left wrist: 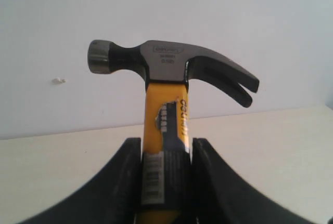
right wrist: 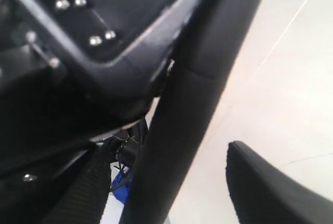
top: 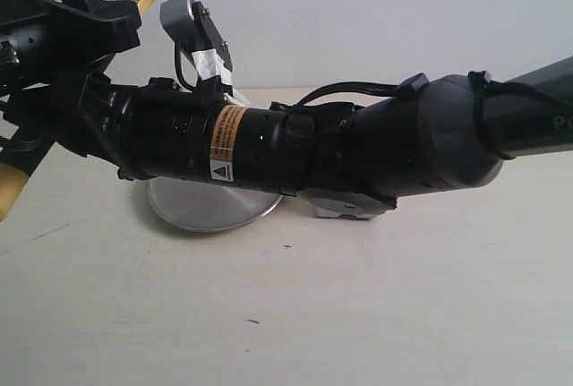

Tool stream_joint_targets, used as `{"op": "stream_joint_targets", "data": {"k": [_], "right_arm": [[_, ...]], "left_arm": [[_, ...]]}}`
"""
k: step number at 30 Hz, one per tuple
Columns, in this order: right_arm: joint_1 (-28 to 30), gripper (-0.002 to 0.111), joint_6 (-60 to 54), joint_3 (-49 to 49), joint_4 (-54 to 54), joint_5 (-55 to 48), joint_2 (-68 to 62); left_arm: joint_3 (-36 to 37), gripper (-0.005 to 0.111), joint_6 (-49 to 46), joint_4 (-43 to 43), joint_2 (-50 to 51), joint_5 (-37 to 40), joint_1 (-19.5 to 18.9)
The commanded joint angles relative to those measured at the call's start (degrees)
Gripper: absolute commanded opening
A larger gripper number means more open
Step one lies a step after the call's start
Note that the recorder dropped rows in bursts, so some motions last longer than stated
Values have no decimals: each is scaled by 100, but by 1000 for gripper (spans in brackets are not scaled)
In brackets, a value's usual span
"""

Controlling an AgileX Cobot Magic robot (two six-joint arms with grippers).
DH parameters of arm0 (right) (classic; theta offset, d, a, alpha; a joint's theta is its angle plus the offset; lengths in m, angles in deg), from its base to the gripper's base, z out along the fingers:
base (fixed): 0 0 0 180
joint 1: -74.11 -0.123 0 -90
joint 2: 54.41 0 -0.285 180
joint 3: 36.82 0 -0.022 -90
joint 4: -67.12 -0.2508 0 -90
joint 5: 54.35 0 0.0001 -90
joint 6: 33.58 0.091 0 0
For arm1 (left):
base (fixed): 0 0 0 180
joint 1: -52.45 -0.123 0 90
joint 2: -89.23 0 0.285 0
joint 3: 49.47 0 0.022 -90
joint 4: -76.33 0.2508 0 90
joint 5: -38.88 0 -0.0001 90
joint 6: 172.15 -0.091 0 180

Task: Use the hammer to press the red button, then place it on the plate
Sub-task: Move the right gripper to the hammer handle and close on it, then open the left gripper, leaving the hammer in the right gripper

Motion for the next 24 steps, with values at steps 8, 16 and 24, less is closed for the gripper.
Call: {"op": "stream_joint_targets", "data": {"k": [8, 16, 24], "right_arm": [[-11, 55, -21, -63, -395, -16, 3], [-11, 17, 28, -63, -454, -16, 3], [-11, 0, 28, -63, -443, 22, 3]], "left_arm": [[-103, 0, -43, 202, -65, -370, 95], [-103, 0, -43, 347, -65, -344, 95], [-103, 0, -32, 335, -65, -347, 95]]}}
